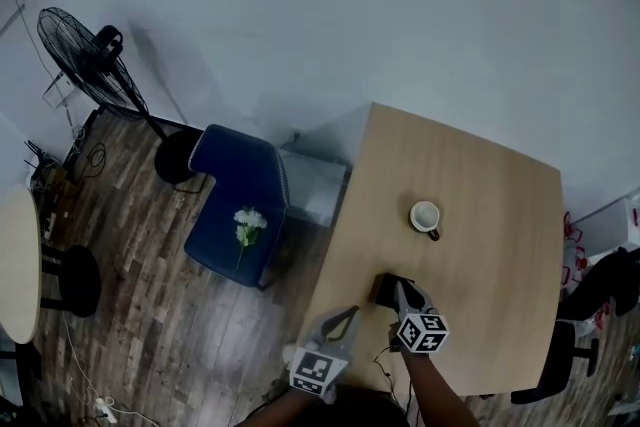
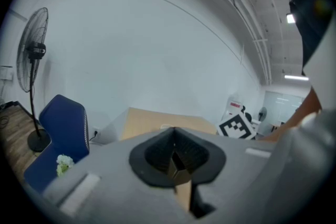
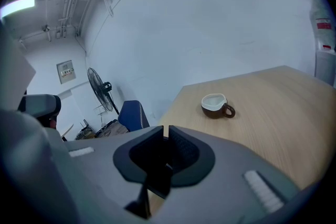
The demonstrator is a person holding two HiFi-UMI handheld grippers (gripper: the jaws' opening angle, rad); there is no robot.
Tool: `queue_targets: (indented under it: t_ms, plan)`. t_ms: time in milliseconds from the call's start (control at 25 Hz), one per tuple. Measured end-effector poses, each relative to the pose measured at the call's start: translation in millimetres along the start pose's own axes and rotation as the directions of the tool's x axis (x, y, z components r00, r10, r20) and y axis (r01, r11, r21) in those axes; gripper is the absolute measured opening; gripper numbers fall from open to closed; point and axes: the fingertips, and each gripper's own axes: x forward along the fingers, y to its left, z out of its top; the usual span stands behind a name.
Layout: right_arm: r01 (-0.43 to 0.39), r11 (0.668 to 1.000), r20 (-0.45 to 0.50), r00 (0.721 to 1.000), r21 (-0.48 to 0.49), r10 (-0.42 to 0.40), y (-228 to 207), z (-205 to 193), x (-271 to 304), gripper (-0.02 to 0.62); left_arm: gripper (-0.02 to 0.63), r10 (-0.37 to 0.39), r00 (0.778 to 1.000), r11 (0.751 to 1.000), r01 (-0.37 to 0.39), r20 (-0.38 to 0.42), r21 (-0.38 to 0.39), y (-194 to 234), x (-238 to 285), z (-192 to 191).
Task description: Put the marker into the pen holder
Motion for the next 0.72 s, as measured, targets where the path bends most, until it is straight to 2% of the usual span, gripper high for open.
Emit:
queue_targets:
  t_ms: [120,480,720]
  plan:
    - [0.015,1.0,0.017,1.0,0.006,-0.015,3,5,-8,0.0,0.003,-0.003,1.0,1.0,0.003,0.007,0.005,1,-4,3]
    - [0.055,0.996,0.077,0.996,-0.074,-0.049,51,43,-71,0.002,0.003,-0.013,0.998,1.0,0.012,0.065,0.016,2,-24,35]
    - [0.11,0.989,0.138,0.986,-0.103,-0.095,83,52,-130,0.002,0.003,-0.063,0.994,0.996,0.057,0.089,0.076,-10,-43,55]
